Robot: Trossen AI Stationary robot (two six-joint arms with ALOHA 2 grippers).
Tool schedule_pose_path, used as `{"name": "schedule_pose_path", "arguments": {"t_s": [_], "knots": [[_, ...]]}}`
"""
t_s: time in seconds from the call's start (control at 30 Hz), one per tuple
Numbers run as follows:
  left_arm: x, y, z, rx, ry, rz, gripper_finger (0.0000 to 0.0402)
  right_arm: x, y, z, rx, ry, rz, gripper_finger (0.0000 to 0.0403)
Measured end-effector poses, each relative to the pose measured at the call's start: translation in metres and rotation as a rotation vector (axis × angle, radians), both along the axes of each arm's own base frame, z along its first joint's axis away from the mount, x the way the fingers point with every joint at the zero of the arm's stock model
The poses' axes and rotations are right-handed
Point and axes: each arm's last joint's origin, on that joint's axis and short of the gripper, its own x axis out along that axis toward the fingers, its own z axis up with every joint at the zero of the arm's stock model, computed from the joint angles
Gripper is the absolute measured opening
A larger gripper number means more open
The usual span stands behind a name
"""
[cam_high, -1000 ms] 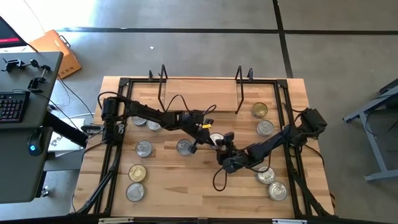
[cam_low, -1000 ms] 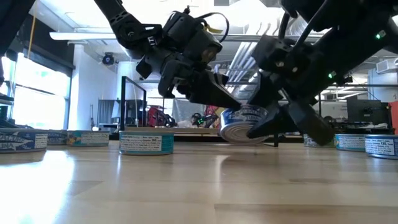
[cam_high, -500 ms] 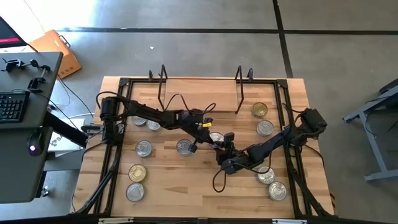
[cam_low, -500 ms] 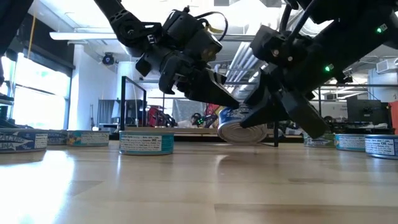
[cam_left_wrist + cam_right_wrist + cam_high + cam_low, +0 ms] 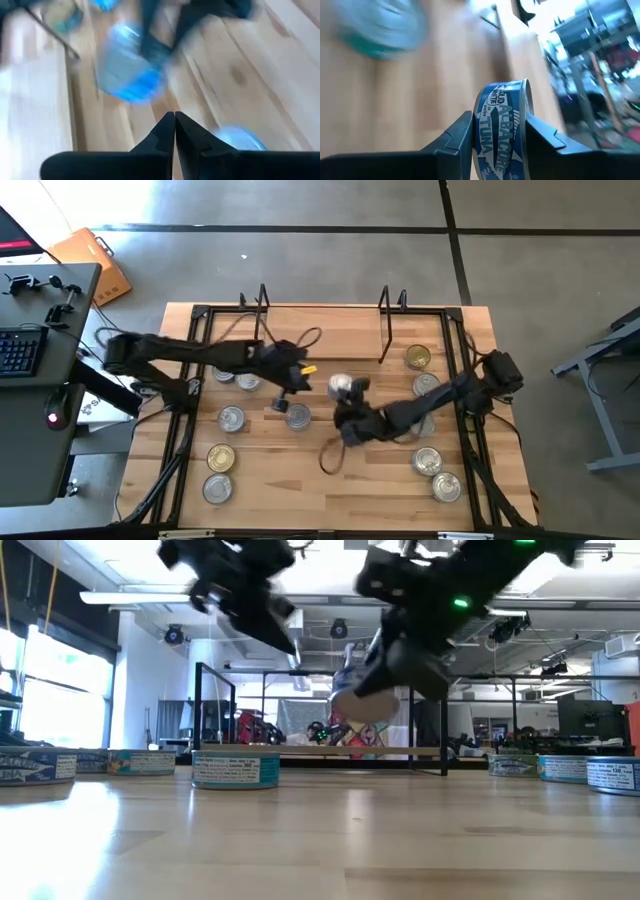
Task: Stack canned seafood by type on shelf
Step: Put the blue tuna can on the shelf
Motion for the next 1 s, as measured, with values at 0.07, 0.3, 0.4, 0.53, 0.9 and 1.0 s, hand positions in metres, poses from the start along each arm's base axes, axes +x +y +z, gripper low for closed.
{"name": "schedule_pose_path", "arguments": {"t_s": [0.07, 0.3, 0.4, 0.53, 0.9, 1.0], "knots": [[-0.016, -0.002, 0.014, -0.018, 0.013, 0.023, 0.0001, 0.008, -0.024, 0.009, 0.014, 0.036, -0.056, 0.0115], [-0.059, -0.014, 0.023, -0.059, -0.117, 0.058, 0.0001, 0.017, -0.124, 0.008, 0.112, 0.098, -0.176, 0.0115], [-0.073, -0.017, 0.015, -0.077, -0.191, 0.061, 0.0001, 0.012, -0.159, 0.006, 0.154, 0.106, -0.214, 0.0116], [-0.087, -0.018, 0.003, -0.105, -0.271, 0.081, 0.0001, 0.004, -0.194, 0.006, 0.212, 0.130, -0.225, 0.0120], [-0.103, -0.018, -0.027, -0.150, -0.284, 0.115, 0.0000, -0.013, -0.225, 0.001, 0.228, 0.220, -0.292, 0.0169], [-0.104, -0.018, -0.031, -0.159, -0.272, 0.123, 0.0000, -0.014, -0.225, -0.001, 0.229, 0.234, -0.294, 0.0191]]}}
